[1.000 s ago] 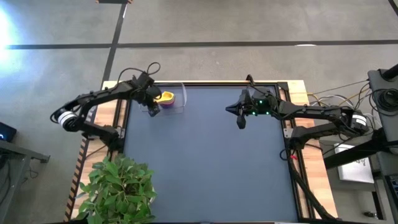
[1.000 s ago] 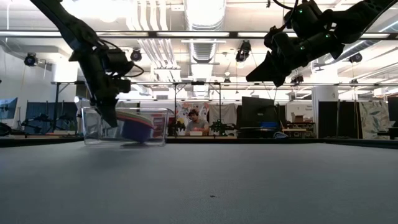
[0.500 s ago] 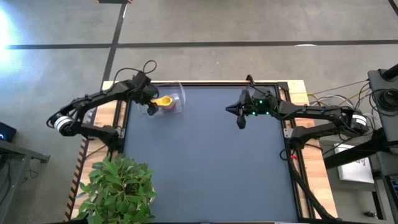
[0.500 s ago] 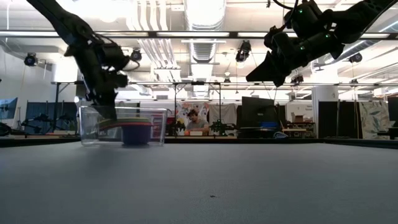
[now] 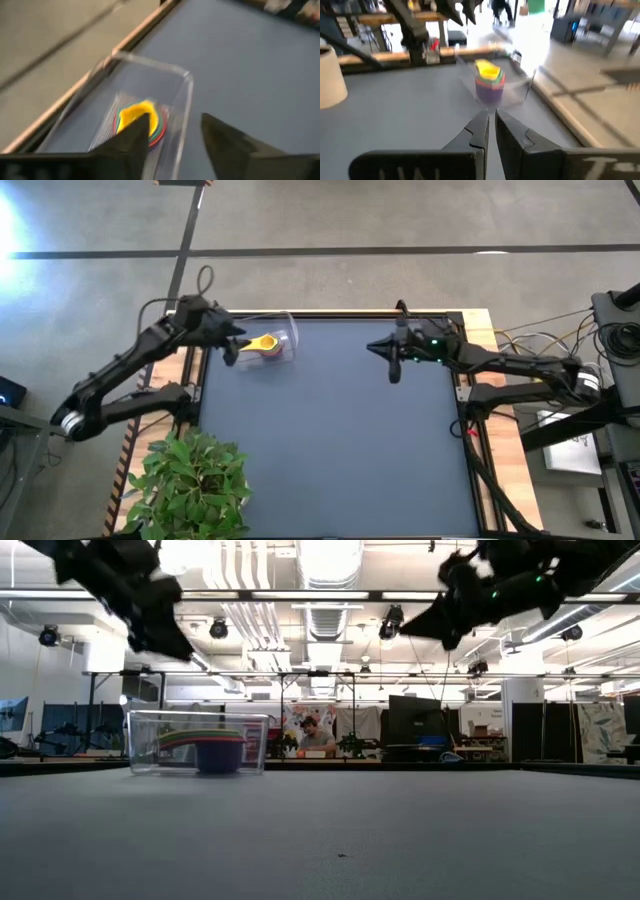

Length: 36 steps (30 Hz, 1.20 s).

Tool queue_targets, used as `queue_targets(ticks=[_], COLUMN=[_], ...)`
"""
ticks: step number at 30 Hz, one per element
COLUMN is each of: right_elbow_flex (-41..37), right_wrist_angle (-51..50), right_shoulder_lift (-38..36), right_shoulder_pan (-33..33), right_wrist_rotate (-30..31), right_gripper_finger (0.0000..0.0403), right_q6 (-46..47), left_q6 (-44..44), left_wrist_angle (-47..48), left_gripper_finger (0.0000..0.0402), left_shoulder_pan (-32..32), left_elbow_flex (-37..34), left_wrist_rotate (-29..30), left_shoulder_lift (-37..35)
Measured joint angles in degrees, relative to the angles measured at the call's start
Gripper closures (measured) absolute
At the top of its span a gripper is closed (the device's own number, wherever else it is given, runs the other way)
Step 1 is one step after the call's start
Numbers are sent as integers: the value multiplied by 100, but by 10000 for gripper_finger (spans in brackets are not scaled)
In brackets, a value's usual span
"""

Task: Nest measuring cups in basket
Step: Return to Home Position

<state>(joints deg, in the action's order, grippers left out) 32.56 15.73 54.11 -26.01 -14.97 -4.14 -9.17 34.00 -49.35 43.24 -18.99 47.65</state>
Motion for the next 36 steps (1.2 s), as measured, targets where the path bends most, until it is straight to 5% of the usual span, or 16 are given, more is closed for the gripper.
queue_targets(ticks=[7,16,24,36], right_elbow_flex=[-319,-1401,-2226,-3176], right_wrist_angle=[-62,256,315,95], right_shoulder_lift=[-1348,-3429,-4956,-5244], right_shoulder_pan=[-17,-20,-26,-26], right_wrist_rotate=[-13,-4,12,497], right_gripper_finger=[381,381,381,381], right_q6=[-191,70,566,905], left_q6=[666,1824,2180,1732], left_wrist_angle=[-422,-1824,-1961,-2594], left_gripper_finger=[391,400,401,402], left_shoulder_pan=[570,1191,1259,1321], left_elbow_flex=[-451,-1637,-2441,-3490], left_wrist_rotate=[-616,-574,-153,-554], left_shoulder_lift=[-1443,-3329,-4768,-4752])
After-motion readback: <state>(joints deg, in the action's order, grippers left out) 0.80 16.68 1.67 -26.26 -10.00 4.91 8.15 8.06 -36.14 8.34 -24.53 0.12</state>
